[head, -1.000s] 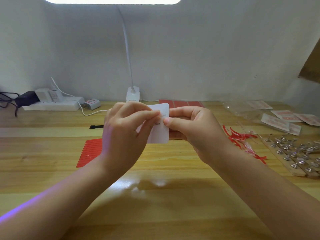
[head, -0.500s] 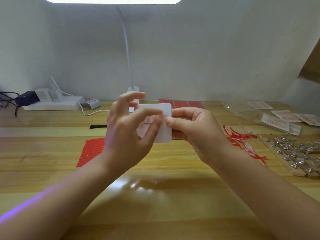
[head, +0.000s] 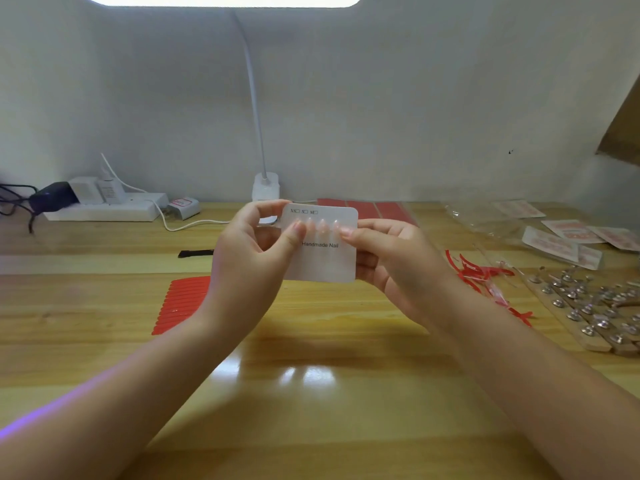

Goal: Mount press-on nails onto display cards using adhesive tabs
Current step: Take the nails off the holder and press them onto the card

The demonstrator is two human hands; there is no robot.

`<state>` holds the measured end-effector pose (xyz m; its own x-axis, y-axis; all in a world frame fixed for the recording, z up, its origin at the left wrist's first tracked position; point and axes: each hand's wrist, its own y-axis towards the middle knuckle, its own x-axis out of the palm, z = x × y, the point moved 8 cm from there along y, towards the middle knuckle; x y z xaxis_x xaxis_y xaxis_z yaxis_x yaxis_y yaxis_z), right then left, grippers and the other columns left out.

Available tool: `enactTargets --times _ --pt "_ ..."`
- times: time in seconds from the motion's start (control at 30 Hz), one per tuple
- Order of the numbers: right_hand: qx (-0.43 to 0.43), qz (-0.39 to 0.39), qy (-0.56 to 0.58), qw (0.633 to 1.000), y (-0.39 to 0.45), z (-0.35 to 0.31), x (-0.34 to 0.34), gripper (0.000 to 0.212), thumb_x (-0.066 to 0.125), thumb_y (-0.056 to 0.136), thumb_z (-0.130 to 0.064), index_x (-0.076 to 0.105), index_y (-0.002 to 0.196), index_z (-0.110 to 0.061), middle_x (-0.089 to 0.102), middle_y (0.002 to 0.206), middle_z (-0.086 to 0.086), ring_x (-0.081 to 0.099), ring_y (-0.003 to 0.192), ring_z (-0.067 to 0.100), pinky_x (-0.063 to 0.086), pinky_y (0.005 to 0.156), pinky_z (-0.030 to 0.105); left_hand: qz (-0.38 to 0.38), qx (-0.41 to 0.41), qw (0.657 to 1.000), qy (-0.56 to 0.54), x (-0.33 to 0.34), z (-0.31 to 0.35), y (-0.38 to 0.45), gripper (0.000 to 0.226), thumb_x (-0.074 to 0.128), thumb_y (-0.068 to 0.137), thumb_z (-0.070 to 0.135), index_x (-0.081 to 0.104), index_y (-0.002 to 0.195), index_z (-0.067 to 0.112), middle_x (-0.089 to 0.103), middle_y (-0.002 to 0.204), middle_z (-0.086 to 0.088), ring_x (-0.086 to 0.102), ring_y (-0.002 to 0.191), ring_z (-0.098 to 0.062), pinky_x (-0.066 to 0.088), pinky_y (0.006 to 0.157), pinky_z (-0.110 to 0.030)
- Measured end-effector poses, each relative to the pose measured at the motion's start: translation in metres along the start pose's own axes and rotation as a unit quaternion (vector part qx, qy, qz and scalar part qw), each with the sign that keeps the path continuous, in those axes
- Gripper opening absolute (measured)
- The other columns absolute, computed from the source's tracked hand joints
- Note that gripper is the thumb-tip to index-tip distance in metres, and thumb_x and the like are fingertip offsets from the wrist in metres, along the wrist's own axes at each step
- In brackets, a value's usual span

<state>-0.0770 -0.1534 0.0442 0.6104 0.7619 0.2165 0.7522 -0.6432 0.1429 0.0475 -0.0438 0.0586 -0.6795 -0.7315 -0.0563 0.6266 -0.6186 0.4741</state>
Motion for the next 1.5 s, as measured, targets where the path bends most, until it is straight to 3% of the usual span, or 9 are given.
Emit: enactTargets --times 0.1,0.27,0.47,0.67,0.77,0.83,1.0,1.2,1.5 --pt "-0.017 -0.014 -0.016 1.000 0.001 0.002 0.000 0.012 0.061 0.091 -0.010 0.072 0.096 -0.009 0.076 0.092 0.008 0.072 0.086 0.019 0.058 0.070 0.027 0.007 -0.004 1.000 0.011 0.000 0.000 -0.002 0.025 0.070 0.087 0.024 0.059 0.109 0.024 0.075 0.081 -0.001 0.073 0.077 -0.015 0.059 0.065 -0.030" --pt "-0.036 0.016 -0.043 0.998 0.002 0.002 -0.005 0.011 0.062 0.091 -0.010 0.071 0.097 -0.007 0.075 0.092 0.010 0.071 0.086 0.021 0.059 0.078 0.033 0.007 -0.009 1.000 0.013 0.000 0.000 -0.004 0.028 0.071 0.086 0.025 0.058 0.111 0.021 0.075 0.081 0.001 0.072 0.076 -0.011 0.057 0.062 -0.023" --pt "-0.051 0.074 -0.057 0.994 -0.002 0.004 -0.007 0.011 0.067 0.089 -0.013 0.072 0.097 -0.007 0.075 0.096 0.014 0.071 0.093 0.032 0.055 0.090 0.049 0.015 -0.005 1.000 0.007 0.001 0.000 -0.007 0.026 0.071 0.086 0.024 0.058 0.108 0.023 0.075 0.081 0.002 0.072 0.074 -0.011 0.058 0.061 -0.025" --pt "-0.039 0.034 0.009 0.999 -0.001 0.004 -0.002 0.015 0.059 0.093 -0.010 0.074 0.091 -0.010 0.075 0.088 0.009 0.071 0.079 0.018 0.057 0.067 0.030 0.019 -0.009 0.999 0.043 0.000 -0.001 -0.004 0.025 0.067 0.089 0.026 0.053 0.110 0.027 0.074 0.088 0.003 0.069 0.079 -0.004 0.048 0.059 -0.011" --pt "-0.046 0.049 -0.001 0.998 -0.002 0.003 -0.001 0.017 0.061 0.092 -0.010 0.076 0.084 -0.010 0.075 0.090 0.011 0.072 0.080 0.021 0.058 0.066 0.030 0.039 0.084 0.977 0.194 -0.004 0.013 -0.005 0.037 0.065 0.090 0.028 0.049 0.124 0.023 0.060 0.117 0.005 0.058 0.099 -0.012 0.045 0.081 -0.019" --pt "-0.047 0.058 -0.015 0.997 -0.003 0.003 0.000 0.020 0.062 0.091 -0.012 0.077 0.079 -0.010 0.075 0.090 0.013 0.072 0.081 0.024 0.060 0.070 0.034 0.062 0.210 0.927 0.303 -0.002 0.035 -0.011 0.032 0.064 0.092 0.024 0.058 0.122 0.015 0.057 0.119 -0.004 0.054 0.107 -0.023 0.039 0.093 -0.027" --pt "-0.050 0.061 -0.032 0.996 -0.008 0.000 0.004 0.017 0.060 0.093 -0.012 0.076 0.089 -0.007 0.075 0.091 0.015 0.072 0.085 0.027 0.059 0.079 0.039 0.072 0.343 0.851 0.391 0.011 0.053 -0.026 0.016 0.071 0.087 0.024 0.076 0.099 0.014 0.065 0.111 -0.012 0.057 0.100 -0.038 0.042 0.090 -0.040" --pt "-0.063 0.034 -0.089 0.993 -0.012 -0.003 0.012 0.021 0.057 0.096 -0.012 0.073 0.103 0.000 0.074 0.095 0.018 0.070 0.094 0.033 0.056 0.089 0.047 0.058 0.387 0.833 0.392 0.012 0.055 -0.027 0.015 0.069 0.089 0.028 0.078 0.094 0.017 0.071 0.091 -0.004 0.062 0.082 -0.033 0.048 0.074 -0.046" --pt "-0.051 0.010 -0.053 0.997 -0.012 -0.002 0.017 0.023 0.054 0.096 -0.010 0.070 0.108 0.002 0.073 0.099 0.018 0.070 0.095 0.031 0.056 0.088 0.042 0.048 0.372 0.847 0.377 0.011 0.054 -0.025 0.012 0.068 0.089 0.014 0.078 0.094 0.011 0.071 0.088 -0.005 0.062 0.077 -0.031 0.045 0.073 -0.042"
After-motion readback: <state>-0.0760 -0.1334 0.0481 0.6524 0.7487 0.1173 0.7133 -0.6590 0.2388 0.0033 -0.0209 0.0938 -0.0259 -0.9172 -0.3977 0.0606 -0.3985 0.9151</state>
